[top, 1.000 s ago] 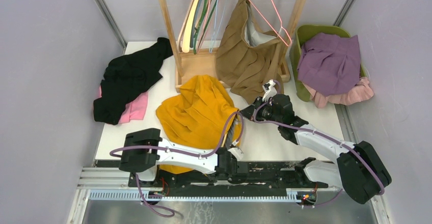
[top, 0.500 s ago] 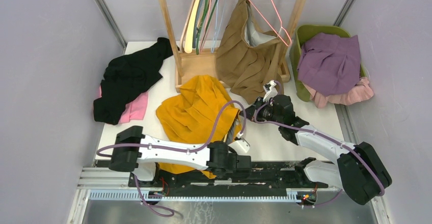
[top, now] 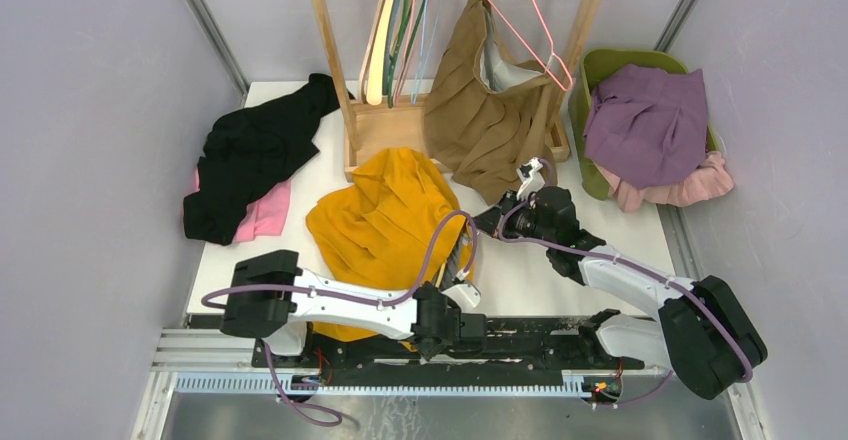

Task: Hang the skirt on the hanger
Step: Adjust the skirt on the hanger.

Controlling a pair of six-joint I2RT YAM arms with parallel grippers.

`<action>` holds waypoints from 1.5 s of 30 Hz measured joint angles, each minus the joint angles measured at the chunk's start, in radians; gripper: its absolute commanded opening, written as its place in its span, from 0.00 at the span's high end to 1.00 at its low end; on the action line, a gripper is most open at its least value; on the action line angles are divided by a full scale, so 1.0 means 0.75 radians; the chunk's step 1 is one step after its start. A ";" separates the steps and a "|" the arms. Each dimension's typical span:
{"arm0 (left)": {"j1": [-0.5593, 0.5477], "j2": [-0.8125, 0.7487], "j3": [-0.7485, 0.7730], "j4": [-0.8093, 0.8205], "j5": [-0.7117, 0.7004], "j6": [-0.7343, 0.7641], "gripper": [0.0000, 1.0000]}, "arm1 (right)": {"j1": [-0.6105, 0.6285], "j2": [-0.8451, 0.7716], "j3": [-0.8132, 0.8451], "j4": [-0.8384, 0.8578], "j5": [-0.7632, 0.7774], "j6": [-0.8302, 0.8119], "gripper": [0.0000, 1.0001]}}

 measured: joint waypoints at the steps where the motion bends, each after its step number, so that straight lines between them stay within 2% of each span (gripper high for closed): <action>1: 0.000 0.016 -0.002 0.007 0.000 -0.004 0.36 | 0.000 0.000 0.000 0.001 -0.001 0.001 0.99; 3: 0.001 0.036 -0.008 0.014 -0.001 -0.013 0.50 | 0.000 0.000 -0.001 0.003 -0.001 0.001 0.99; 7: 0.012 0.067 -0.012 0.018 -0.002 -0.030 0.72 | 0.000 0.000 -0.002 0.005 -0.001 0.001 0.99; 9: 0.017 0.077 -0.012 0.017 -0.004 -0.036 0.76 | 0.000 0.000 -0.003 0.006 -0.001 0.001 0.99; 11: 0.020 0.083 -0.010 0.008 -0.009 -0.040 0.95 | 0.000 -0.001 -0.008 0.014 -0.001 0.001 0.99; 12: 0.020 0.084 -0.006 -0.001 -0.012 -0.044 0.96 | -0.001 -0.001 -0.010 0.016 0.000 0.001 0.99; 19: 0.033 0.083 0.102 -0.065 -0.047 -0.048 0.97 | -0.005 -0.002 -0.016 0.023 -0.002 0.002 0.99; 24: 0.085 0.056 0.322 -0.090 -0.047 -0.006 0.97 | -0.005 -0.019 -0.016 0.008 -0.006 0.001 0.99; 31: 0.223 0.021 0.679 -0.091 -0.003 0.160 0.97 | -0.008 -0.036 -0.005 -0.034 -0.011 0.001 0.99; 39: 0.400 0.021 0.835 0.008 0.058 0.309 0.96 | -0.008 -0.037 0.002 -0.049 -0.012 0.006 0.99; 41: 0.435 0.021 0.835 0.021 0.080 0.331 0.89 | -0.008 -0.038 0.002 -0.052 -0.012 0.006 0.99; 45: 0.449 0.008 0.797 0.016 0.107 0.336 0.65 | -0.008 -0.042 0.009 -0.068 -0.016 0.005 0.99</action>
